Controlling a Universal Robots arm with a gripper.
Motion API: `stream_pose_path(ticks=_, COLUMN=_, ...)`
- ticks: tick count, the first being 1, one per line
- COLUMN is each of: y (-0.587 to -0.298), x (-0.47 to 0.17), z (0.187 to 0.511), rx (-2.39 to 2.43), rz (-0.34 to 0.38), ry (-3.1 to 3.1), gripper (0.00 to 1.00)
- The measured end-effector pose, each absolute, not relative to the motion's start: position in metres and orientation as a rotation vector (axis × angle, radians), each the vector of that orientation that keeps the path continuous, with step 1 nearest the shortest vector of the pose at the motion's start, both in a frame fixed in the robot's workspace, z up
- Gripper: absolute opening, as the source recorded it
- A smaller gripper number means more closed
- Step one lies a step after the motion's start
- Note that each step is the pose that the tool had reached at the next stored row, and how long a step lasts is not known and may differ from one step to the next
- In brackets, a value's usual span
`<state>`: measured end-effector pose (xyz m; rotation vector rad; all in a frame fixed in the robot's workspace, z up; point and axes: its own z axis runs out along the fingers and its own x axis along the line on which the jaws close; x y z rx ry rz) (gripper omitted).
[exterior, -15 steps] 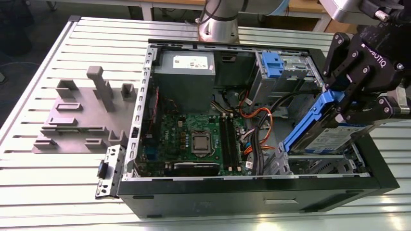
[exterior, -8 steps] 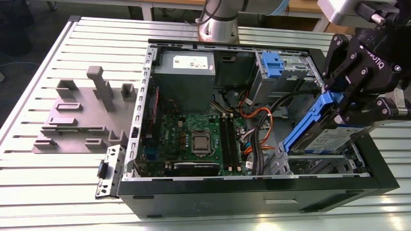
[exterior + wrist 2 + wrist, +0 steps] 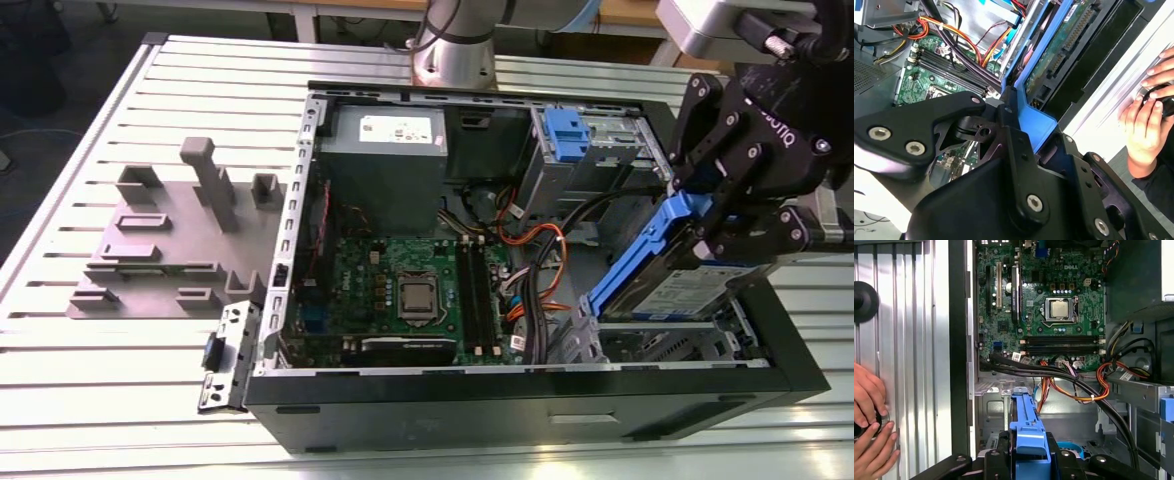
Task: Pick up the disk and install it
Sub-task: 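Insert the disk into the insertion slot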
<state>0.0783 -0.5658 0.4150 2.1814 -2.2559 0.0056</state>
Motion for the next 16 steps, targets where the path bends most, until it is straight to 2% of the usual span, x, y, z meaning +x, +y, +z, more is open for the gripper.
stream_pose_path(ticks=5, y=-0.566, x=0.078, z=0.415, rx=2.181, rz=0.006, ry=-2.256, gripper=0.38)
stream_pose_path(ticks=6, y=-0.566, x=0.078, z=0.415, rx=2.181, rz=0.005, ry=-2.256, gripper=0.44)
stream_pose_path(ticks=16, y=-0.566, x=0.078, z=0.399, rx=2.182, rz=0.007, ry=-2.257, gripper=0.43)
